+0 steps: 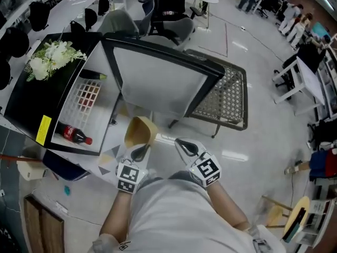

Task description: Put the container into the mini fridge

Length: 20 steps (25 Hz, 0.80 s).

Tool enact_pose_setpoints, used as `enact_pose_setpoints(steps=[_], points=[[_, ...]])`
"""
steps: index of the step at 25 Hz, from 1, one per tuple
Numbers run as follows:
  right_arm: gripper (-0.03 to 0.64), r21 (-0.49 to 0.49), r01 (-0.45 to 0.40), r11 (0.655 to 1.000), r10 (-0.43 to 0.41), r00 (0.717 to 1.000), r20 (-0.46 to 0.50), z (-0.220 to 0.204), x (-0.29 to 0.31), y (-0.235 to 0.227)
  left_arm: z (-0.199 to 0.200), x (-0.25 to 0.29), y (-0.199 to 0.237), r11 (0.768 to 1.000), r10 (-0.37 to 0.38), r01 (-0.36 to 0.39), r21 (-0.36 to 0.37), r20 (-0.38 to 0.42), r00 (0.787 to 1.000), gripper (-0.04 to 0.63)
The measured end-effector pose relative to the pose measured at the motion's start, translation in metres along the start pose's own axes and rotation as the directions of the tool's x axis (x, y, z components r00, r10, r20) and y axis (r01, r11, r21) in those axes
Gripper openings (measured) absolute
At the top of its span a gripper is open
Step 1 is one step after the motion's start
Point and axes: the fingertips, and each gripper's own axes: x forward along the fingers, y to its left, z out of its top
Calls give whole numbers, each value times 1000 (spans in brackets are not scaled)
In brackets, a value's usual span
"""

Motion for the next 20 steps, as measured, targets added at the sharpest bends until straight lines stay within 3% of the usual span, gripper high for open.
enact_pose_setpoints(steps=[8, 12, 20], points=[[3, -54, -154, 987, 153, 988, -32, 12, 59, 20, -20, -22, 39, 990, 119, -121, -70, -41, 992, 17], [3, -68, -230, 971, 230, 973, -16, 10, 91, 29, -38, -26, 61, 979, 188, -193, -71, -65, 980, 17], [3, -123, -418, 900, 412, 908, -69, 19, 137, 30, -53, -16, 98, 924, 329, -346, -161, -122, 936, 17]])
